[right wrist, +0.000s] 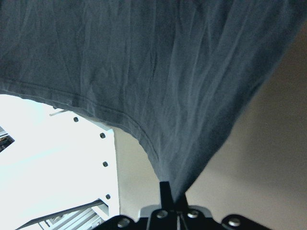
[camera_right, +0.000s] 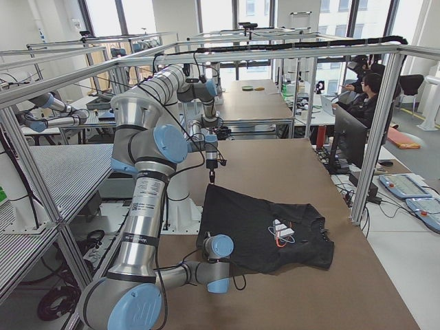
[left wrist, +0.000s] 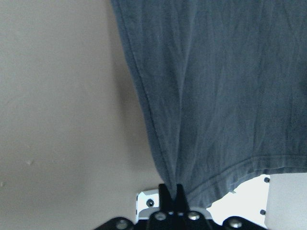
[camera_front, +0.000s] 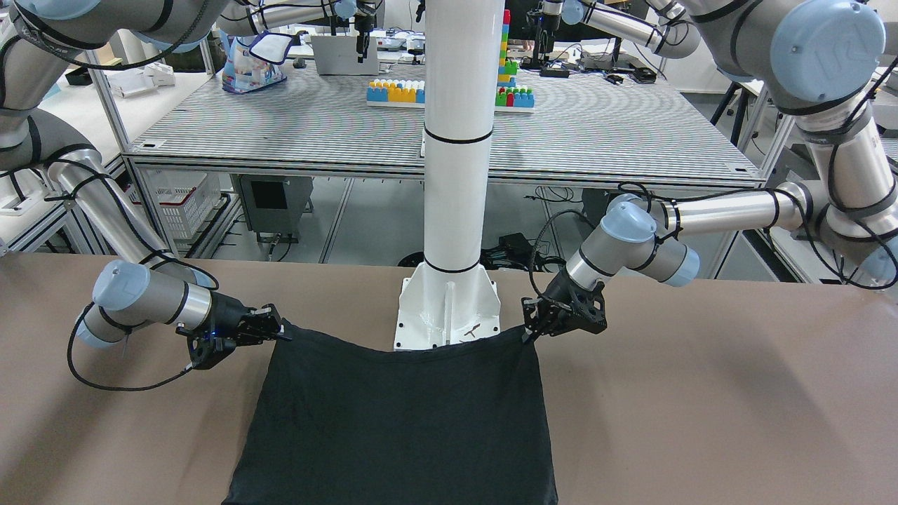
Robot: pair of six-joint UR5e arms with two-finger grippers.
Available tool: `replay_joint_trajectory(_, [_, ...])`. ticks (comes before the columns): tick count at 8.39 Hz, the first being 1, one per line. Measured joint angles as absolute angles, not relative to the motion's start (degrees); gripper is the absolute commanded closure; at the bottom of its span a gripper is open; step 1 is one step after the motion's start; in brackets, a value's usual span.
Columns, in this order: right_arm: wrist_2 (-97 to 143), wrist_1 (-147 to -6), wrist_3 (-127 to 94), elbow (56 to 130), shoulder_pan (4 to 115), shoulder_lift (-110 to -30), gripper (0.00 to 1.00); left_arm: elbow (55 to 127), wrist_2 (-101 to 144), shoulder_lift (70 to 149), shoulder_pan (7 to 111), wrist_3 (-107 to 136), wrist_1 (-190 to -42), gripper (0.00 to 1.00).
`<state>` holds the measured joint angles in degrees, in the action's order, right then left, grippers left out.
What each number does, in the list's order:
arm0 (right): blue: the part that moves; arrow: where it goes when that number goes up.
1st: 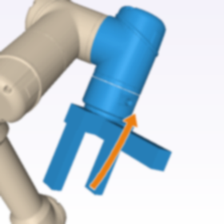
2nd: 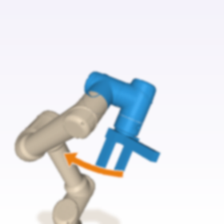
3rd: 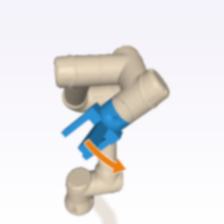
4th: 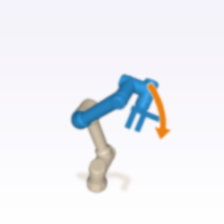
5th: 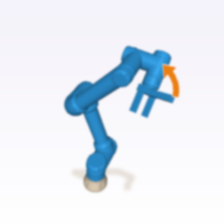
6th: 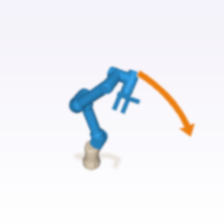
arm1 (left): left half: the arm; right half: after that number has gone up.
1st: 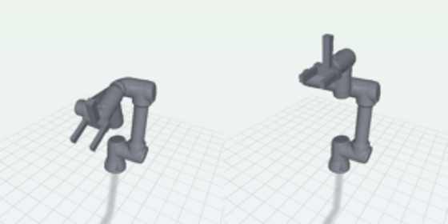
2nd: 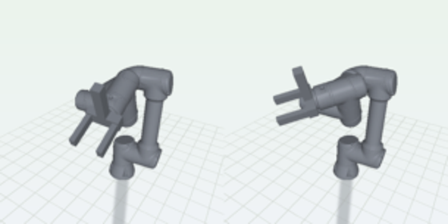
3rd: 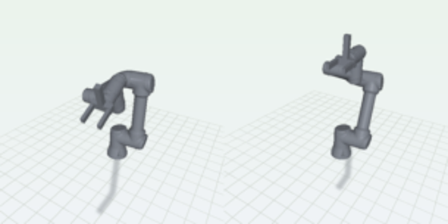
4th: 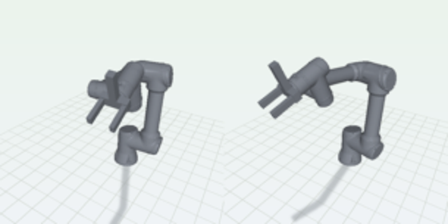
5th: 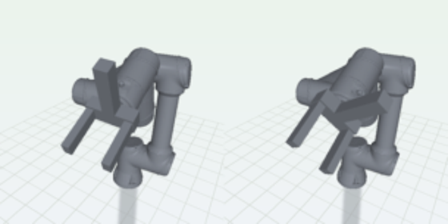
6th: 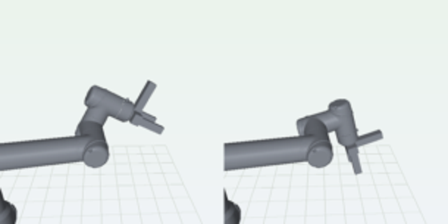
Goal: Fold clothes
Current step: 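Lift the hem with both grippers and fold it toward the collar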
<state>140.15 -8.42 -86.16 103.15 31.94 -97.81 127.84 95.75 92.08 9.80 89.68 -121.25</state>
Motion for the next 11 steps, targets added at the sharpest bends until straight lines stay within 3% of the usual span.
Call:
replay_joint_trajectory(4, [155.48, 8.11, -99.50, 102.95, 38.59, -97.96, 1.00, 132.91, 99.81, 89.93, 7.66, 87.23, -121.28, 1.00])
replay_joint_trajectory(7, [156.60, 10.26, -102.03, 100.54, 44.18, -94.42, 1.00, 135.11, 105.09, 88.86, 14.02, 86.70, -121.24, 1.00])
replay_joint_trajectory(11, [154.36, 7.58, -98.97, 96.41, 55.40, -88.42, 1.00, 130.33, 107.66, 98.39, 25.68, 86.83, -119.40, 1.00])
